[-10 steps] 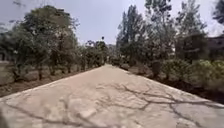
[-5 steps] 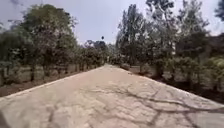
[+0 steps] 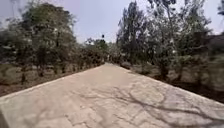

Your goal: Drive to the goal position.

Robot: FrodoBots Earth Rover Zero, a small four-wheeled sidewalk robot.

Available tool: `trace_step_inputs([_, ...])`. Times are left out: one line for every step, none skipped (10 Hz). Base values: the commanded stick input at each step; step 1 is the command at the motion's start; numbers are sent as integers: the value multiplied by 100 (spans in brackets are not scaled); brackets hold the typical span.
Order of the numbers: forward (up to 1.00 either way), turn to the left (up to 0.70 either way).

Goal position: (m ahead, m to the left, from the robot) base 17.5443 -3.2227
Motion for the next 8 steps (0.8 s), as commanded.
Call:
trace_step_inputs([70, 0])
trace_step_inputs([70, 0])
trace_step_inputs([70, 0])
trace_step_inputs([70, 0])
trace_step_inputs([70, 0])
trace_step_inputs([70, 0])
trace_step_inputs([70, 0])
trace_step_inputs([70, 0])
